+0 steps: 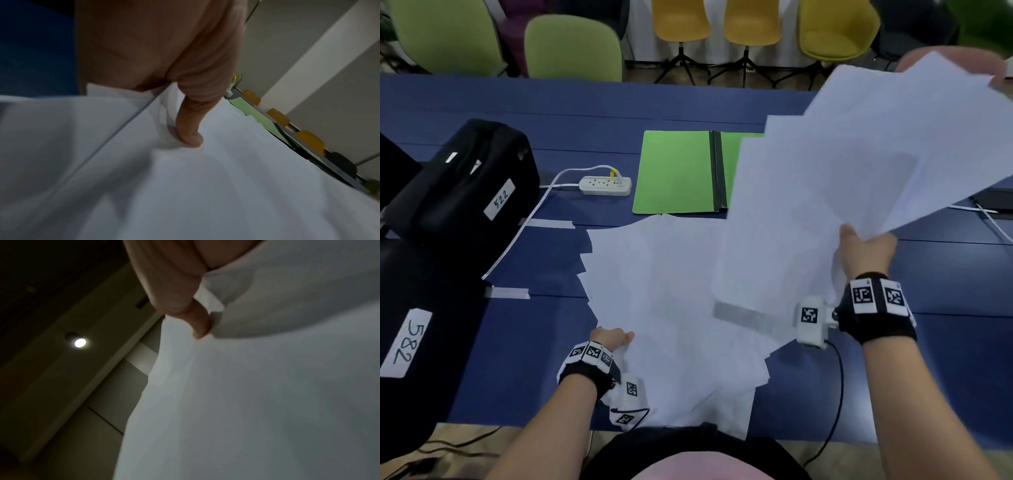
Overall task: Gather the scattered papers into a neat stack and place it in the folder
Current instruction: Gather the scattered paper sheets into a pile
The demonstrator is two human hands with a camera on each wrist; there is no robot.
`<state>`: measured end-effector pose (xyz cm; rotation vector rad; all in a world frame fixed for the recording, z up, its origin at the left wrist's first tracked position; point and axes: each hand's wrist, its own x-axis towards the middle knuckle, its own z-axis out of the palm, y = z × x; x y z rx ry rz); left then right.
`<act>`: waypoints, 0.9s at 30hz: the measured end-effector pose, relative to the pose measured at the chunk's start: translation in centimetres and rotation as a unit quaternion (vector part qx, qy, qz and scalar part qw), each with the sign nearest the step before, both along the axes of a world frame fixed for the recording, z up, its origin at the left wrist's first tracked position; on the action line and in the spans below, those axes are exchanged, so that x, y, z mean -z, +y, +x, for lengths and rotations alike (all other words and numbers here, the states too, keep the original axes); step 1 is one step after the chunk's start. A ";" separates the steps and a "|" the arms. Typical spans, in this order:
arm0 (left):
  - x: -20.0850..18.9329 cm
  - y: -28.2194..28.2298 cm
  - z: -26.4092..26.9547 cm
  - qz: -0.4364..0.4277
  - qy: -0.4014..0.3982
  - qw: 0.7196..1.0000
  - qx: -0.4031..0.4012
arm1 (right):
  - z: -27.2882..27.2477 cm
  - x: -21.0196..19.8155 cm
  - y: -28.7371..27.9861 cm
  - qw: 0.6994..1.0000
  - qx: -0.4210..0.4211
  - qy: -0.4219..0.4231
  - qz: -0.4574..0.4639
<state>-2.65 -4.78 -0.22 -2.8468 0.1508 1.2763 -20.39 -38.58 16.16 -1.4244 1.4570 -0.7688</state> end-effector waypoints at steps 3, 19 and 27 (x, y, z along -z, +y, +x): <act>0.3 0.3 0.0 -0.063 0.001 0.993 -0.103 | 1.7 1.3 2.3 0.989 -0.143 -0.005 0.043; -0.1 0.3 -1.3 -0.421 -0.002 0.827 -0.374 | 3.0 15.1 13.3 0.846 -0.447 0.247 0.154; 1.5 1.2 -0.7 -0.386 0.030 0.835 -0.392 | 2.5 16.2 12.3 0.865 -0.410 0.266 0.115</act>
